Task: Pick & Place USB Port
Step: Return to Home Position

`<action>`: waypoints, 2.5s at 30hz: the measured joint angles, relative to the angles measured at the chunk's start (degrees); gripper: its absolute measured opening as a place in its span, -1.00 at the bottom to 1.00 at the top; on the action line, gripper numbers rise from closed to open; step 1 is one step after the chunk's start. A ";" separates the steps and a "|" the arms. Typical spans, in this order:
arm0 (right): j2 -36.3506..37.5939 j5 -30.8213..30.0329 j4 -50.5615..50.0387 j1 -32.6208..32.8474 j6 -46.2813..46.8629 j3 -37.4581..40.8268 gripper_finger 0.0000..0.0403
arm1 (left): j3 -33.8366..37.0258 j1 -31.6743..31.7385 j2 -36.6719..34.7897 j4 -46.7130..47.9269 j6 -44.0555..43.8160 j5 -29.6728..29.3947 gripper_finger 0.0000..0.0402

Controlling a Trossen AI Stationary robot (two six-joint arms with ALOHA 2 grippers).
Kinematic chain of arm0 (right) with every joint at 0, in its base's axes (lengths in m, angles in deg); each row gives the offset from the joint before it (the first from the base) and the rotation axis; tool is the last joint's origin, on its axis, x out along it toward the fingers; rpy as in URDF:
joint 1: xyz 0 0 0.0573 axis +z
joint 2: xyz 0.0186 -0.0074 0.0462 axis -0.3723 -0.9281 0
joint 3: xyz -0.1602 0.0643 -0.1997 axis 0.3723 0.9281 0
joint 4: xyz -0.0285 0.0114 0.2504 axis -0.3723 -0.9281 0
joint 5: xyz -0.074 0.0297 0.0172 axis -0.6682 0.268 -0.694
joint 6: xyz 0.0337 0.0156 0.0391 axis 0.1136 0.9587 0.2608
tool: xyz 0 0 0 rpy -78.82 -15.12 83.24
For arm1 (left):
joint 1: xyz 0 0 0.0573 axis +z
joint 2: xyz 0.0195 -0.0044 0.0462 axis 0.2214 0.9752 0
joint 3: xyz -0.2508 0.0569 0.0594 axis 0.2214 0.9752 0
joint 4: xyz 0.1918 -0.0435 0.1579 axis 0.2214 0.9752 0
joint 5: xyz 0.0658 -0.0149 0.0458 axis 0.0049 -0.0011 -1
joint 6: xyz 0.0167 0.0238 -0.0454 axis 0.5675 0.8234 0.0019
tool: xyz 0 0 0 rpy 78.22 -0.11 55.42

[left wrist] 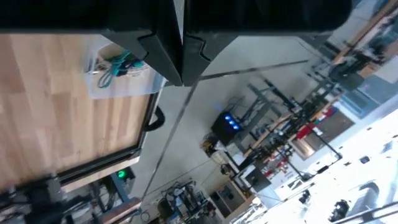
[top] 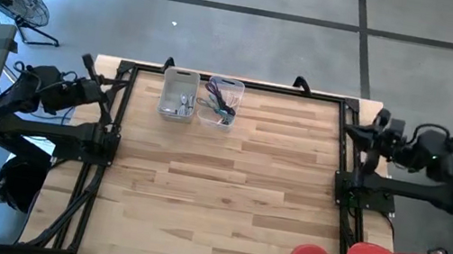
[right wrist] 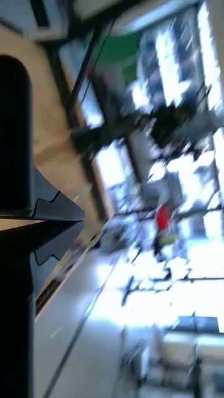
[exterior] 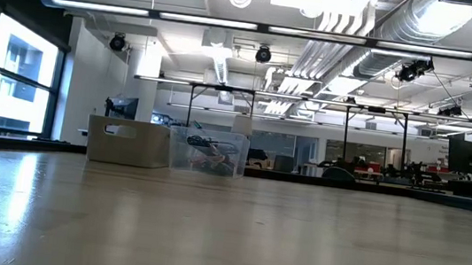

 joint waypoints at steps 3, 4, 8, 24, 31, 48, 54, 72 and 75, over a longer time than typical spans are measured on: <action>3.77 3.82 5.68 0.00 -2.21 6.43 -1.00 | 0.89 0.00 0.00 -0.45 -1.52 1.57 -1.00; 4.81 4.37 6.96 0.00 -2.64 8.28 -1.00 | 1.26 0.00 0.00 -0.40 -1.83 1.88 -1.00; 7.31 7.43 11.98 0.00 -3.06 15.38 -1.00 | 2.78 0.00 0.02 -0.49 -2.52 1.98 -1.00; 8.45 9.95 26.88 0.00 -3.66 32.67 -1.00 | 3.63 0.00 0.02 -1.20 -3.90 5.37 -1.00; 8.44 11.45 36.49 0.00 -2.71 41.51 -1.00 | 3.63 0.00 0.04 0.80 -4.39 5.37 -1.00; 8.35 12.41 37.84 0.00 -6.13 45.81 -1.00 | 3.89 0.00 0.02 0.91 -5.56 6.03 -1.00; 8.35 11.10 36.61 0.00 -2.63 45.81 -1.00 | 6.39 0.00 0.04 0.09 -5.75 6.04 -1.00; 8.35 11.06 36.63 0.00 -3.23 45.81 -1.00 | 20.27 0.00 0.04 -20.85 -8.10 13.97 -1.00; 8.35 11.06 36.63 0.00 -3.23 45.81 -1.00 | 24.23 0.00 0.04 -27.96 -8.33 17.91 -1.00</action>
